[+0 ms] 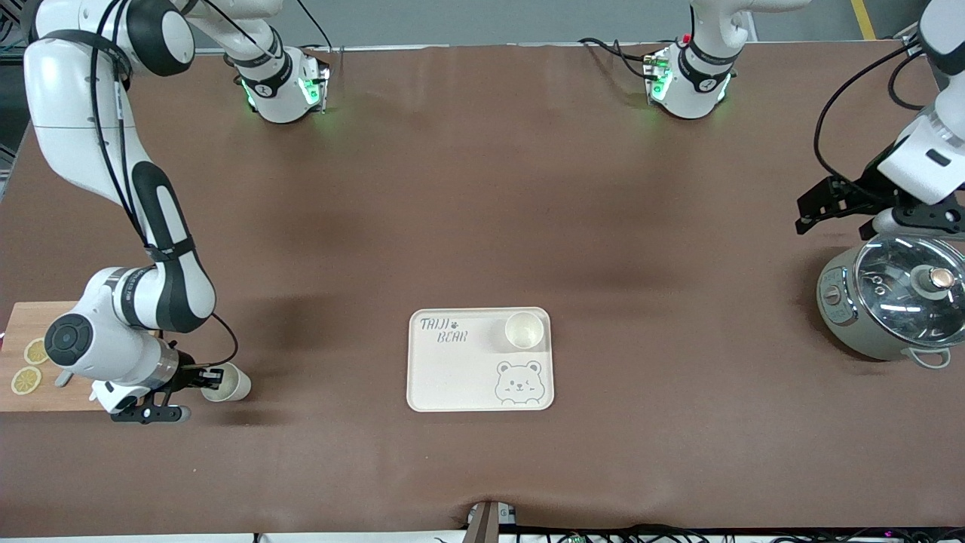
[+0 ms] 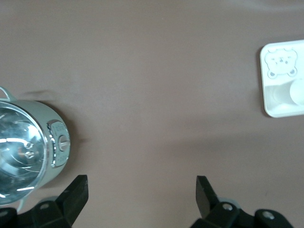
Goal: Place white IKEA cup upright on tray with both arms
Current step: 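Lift the second white cup with the right gripper and carry it to the tray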
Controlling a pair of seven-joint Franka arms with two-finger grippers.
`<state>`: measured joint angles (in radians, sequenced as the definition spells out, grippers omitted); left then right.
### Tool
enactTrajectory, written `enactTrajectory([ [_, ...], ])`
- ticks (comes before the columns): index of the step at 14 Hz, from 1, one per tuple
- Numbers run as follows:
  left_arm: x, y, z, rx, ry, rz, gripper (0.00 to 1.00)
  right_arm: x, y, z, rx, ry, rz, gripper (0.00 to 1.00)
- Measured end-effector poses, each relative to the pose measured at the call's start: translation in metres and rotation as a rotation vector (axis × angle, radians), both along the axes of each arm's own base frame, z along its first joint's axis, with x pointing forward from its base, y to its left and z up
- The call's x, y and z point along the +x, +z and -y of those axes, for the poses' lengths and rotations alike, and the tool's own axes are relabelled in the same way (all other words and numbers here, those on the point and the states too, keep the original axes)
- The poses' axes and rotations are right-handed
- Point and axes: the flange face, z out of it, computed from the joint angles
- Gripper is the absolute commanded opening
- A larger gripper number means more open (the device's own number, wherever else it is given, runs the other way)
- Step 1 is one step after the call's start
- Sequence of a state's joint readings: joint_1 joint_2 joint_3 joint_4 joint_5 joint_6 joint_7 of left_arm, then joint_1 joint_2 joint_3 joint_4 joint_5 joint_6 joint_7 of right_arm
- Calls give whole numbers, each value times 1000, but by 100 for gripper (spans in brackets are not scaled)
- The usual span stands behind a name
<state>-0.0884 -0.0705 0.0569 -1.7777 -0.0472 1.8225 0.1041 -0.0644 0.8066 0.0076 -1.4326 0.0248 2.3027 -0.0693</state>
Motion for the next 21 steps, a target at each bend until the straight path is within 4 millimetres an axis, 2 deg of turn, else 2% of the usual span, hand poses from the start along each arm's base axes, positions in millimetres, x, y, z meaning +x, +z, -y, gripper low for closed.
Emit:
enactTrajectory([
  [3, -3, 25, -7, 2, -11, 1, 100, 0, 1, -6, 8, 7, -17, 0],
  [5, -4, 32, -5, 1, -8, 2, 100, 1, 14, -16, 30, 12, -62, 0],
  [8, -6, 35, 1, 1, -14, -15, 100, 10, 68, -36, 55, -4, -134, 0],
  [10, -6, 31, 3, 2, -17, -33, 100, 12, 100, -58, 57, -34, -158, 0],
  [13, 3, 27, 7, 6, -23, -78, 100, 10, 117, -115, 50, -110, -175, 0],
  [16, 15, 28, 13, 9, -35, -102, 100, 0, 118, -184, 39, -206, -183, 0],
  [21, 24, 14, 32, 13, -72, -129, 100, -27, 119, -288, 22, -339, -187, 0],
])
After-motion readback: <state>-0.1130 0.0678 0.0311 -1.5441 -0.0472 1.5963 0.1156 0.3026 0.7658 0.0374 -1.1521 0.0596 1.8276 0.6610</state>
